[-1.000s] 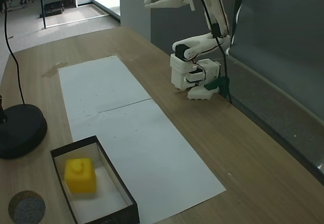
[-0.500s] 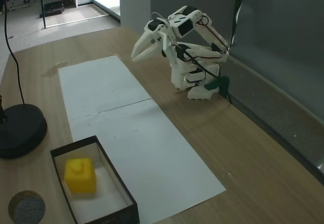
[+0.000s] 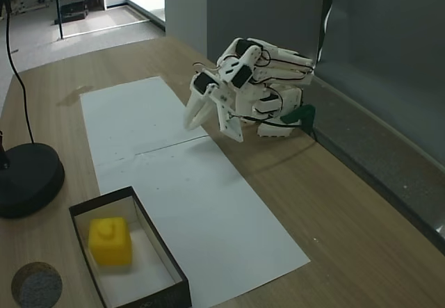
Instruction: Grab a yellow square and put it in the box.
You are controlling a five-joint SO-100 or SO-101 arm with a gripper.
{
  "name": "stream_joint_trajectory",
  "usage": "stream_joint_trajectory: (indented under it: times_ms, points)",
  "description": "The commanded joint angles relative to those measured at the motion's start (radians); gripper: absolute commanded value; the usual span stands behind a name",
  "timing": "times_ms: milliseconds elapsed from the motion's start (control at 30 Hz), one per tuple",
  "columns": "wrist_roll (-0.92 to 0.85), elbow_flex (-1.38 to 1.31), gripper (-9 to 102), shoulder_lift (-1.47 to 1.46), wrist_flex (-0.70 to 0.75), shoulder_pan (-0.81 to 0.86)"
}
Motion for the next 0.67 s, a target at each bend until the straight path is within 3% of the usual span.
stream_joint_trajectory:
  times_ms: [0, 633]
  points:
    - [0.005, -0.078, 0, 0.018, 0.137, -0.006]
    - [0.081, -0.089, 0, 0.015, 0.164, 0.1]
